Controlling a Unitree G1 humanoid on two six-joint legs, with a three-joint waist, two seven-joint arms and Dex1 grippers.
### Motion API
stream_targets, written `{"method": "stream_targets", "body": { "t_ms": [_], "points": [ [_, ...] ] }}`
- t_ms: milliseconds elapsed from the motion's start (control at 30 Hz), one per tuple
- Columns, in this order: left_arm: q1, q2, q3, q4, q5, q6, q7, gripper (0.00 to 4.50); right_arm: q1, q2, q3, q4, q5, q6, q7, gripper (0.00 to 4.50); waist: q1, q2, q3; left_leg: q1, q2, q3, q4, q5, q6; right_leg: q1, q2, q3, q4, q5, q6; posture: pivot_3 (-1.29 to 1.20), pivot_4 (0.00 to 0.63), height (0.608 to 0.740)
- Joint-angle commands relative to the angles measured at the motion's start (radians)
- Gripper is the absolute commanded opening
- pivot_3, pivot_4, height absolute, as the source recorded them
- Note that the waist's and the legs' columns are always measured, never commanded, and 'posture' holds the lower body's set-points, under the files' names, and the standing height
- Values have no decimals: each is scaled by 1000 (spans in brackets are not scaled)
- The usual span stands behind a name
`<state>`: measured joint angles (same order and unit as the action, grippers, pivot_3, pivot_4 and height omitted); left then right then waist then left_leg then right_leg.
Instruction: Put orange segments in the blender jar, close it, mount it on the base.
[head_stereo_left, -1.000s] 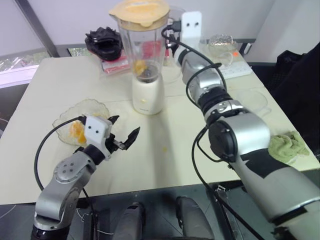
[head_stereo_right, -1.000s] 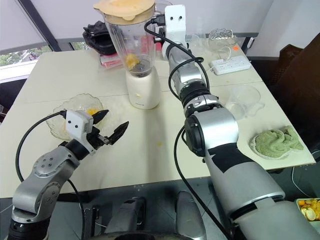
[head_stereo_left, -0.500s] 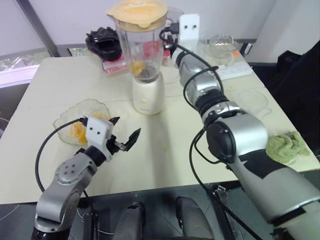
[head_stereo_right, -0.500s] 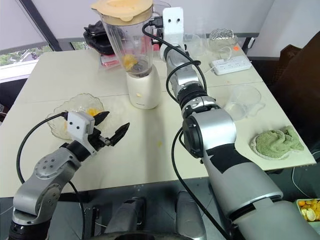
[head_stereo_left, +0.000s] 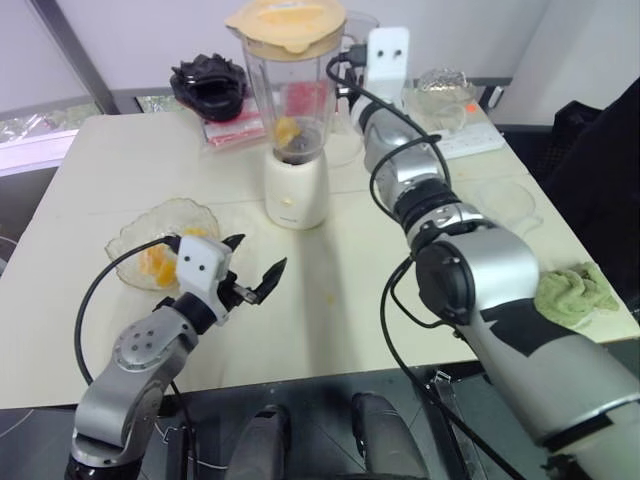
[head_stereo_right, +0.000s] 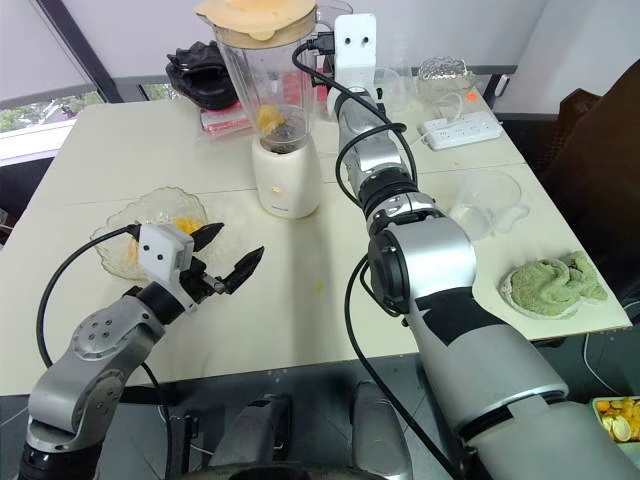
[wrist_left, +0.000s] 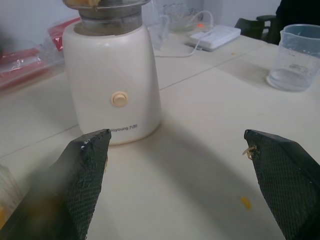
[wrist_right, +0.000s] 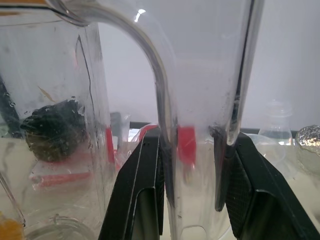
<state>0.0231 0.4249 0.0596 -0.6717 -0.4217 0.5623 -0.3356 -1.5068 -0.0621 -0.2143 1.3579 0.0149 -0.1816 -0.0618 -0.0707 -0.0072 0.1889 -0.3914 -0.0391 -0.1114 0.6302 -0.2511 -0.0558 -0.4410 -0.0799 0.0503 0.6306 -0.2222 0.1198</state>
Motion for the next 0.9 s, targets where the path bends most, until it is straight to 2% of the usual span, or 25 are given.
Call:
{"method": "stream_targets", "body": {
  "t_ms": [33,500,900],
  "points": [
    [3,3,3,-43,8,-9,3,4484,-17,8,-14,-24,5,-38,3,1375,0,0,0,0,0,0,0,0,0,0,0,0,0,0,0,0,150,740],
    [35,4,14,-68,16,-10,18,4484,8,38,-32,-19,0,-60,13,1375,0,0,0,0,0,0,0,0,0,0,0,0,0,0,0,0,150,740],
    [64,-1,4,-101,22,-4,40,4484,31,26,18,-16,-73,-103,-42,1375,0,0,0,1,0,0,0,0,0,0,0,0,0,0,0,0,150,740]
  ]
}}
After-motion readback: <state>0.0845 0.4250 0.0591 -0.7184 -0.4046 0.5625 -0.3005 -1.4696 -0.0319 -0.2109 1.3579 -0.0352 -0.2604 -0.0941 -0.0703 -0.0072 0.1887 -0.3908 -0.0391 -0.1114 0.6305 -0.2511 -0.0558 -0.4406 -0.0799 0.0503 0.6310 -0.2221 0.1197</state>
